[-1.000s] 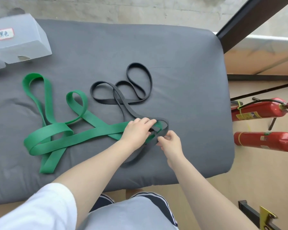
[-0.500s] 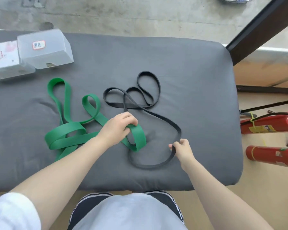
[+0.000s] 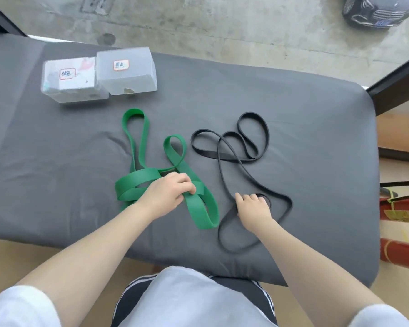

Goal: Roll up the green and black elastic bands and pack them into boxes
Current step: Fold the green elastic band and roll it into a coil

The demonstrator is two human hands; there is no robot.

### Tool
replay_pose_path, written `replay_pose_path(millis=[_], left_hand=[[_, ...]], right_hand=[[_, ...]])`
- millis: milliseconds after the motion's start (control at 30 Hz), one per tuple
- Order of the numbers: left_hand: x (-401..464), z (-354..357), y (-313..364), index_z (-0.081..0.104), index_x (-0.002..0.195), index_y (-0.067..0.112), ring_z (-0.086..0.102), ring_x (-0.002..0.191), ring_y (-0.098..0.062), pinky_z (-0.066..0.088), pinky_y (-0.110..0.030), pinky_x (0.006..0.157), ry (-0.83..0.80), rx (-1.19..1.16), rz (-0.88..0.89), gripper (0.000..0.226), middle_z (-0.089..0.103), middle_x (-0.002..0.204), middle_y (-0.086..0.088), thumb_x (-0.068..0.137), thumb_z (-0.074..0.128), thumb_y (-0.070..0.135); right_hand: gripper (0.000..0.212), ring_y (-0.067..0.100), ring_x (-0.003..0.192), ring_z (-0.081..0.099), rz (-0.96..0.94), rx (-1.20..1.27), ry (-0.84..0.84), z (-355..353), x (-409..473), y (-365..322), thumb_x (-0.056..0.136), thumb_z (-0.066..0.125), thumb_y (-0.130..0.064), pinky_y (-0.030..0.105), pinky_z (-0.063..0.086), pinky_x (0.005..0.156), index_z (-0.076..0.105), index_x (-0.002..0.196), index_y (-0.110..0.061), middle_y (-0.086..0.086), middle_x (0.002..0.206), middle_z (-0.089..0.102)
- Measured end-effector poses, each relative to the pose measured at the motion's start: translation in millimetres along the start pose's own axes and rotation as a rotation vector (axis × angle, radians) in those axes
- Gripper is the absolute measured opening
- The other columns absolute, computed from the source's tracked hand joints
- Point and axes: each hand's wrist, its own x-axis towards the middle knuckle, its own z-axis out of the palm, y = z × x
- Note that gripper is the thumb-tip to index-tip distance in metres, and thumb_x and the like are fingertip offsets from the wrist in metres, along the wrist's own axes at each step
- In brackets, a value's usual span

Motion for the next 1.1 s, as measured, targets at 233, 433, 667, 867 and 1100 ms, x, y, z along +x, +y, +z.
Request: replay_pose_path(millis=[233,433,667,867,1100], left_hand=[[-19,-34,-48,0.069,0.072,0.019,0.058,0.06,-0.022,0.046,-0.025,0.049,-0.039,0.306,0.113,0.033,0.061,0.072,0.002,0.05,0.065,-0.005],[-41,-61,-90,0.051,0.121,0.02,0.051,0.107,-0.026,0.042,-0.035,0.079,-0.473,0.452,-0.175,0.051,0.05,0.119,-0.004,0.078,0.052,-0.007],[-56,-65,-116,0.061,0.107,0.017,0.056,0.095,-0.023,0.045,-0.033,0.077,-0.144,-0.006,-0.416,0.026,0.06,0.107,0.0,0.09,0.042,0.01],[-48,-61,-134,0.061,0.104,0.022,0.051,0.071,-0.013,0.048,-0.033,0.077,-0.146,-0.323,-0.553,0.019,0.055,0.083,0.009,0.086,0.057,0.026],[-59,-54,-145,0.055,0.118,0.022,0.051,0.081,-0.009,0.045,-0.03,0.081,-0.283,-0.266,-0.534,0.035,0.052,0.098,0.005,0.085,0.062,0.029]], right_hand=[[0.036,0.031,0.123,0.041,0.126,0.25,-0.054,-18,-2,-32,0.095,0.042,-0.026,0.037,0.037,0.096,0.04,0.128,-0.01,0.01,0.134,0.043],[0.044,0.029,0.124,0.04,0.045,0.659,0.09,-48,14,-96,0.093,0.043,-0.013,0.037,0.037,0.101,0.038,0.137,-0.013,0.007,0.14,0.035],[0.044,0.031,0.129,0.034,0.127,0.702,0.253,-69,54,-140,0.095,0.044,-0.019,0.041,0.034,0.104,0.037,0.137,-0.011,0.008,0.146,0.032],[0.054,0.025,0.134,0.031,-0.018,0.734,0.212,-95,88,-165,0.09,0.055,-0.039,0.039,0.034,0.107,0.039,0.139,-0.024,0.003,0.155,0.016],[0.036,0.025,0.113,0.051,-0.069,0.362,0.008,-90,77,-166,0.086,0.063,-0.029,0.032,0.047,0.078,0.056,0.121,-0.028,-0.001,0.157,-0.015]])
